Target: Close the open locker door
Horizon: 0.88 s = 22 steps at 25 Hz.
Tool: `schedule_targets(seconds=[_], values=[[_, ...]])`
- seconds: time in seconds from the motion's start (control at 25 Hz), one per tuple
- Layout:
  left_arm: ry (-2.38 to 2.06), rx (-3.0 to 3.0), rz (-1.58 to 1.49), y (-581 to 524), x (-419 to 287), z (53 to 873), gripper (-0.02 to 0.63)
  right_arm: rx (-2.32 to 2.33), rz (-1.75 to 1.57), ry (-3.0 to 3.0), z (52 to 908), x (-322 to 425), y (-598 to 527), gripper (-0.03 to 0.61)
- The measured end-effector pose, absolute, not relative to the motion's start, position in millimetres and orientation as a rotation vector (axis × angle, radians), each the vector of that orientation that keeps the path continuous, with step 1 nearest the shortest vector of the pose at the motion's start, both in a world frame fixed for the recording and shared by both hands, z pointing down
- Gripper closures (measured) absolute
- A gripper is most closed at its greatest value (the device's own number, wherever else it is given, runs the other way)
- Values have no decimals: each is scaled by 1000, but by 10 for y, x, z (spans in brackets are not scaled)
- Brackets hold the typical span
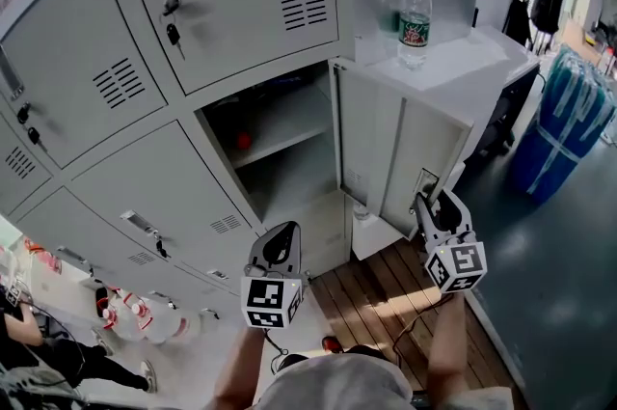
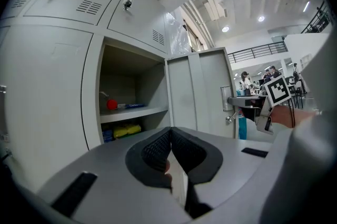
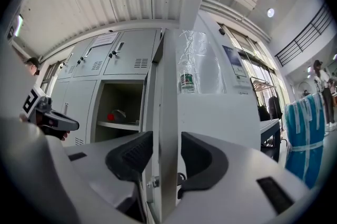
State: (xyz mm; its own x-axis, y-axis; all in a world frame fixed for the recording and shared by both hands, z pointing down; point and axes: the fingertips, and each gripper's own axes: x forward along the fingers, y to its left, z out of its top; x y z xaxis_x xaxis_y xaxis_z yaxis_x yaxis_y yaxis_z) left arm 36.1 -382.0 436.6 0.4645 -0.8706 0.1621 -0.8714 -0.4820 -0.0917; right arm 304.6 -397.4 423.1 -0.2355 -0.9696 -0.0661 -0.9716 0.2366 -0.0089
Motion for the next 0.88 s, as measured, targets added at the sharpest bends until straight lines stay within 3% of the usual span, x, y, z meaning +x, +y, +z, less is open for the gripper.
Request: schedule_targets(seconds=[0.28,0.88], values=[[-1593,2685,282,-3746,371,4362,592,-1905,68,2456,4206,2997,-3896,463],[-1671,2624,281,-3515,-25,4371,592,-1590,125,2628,4175,2155,-3444,453]])
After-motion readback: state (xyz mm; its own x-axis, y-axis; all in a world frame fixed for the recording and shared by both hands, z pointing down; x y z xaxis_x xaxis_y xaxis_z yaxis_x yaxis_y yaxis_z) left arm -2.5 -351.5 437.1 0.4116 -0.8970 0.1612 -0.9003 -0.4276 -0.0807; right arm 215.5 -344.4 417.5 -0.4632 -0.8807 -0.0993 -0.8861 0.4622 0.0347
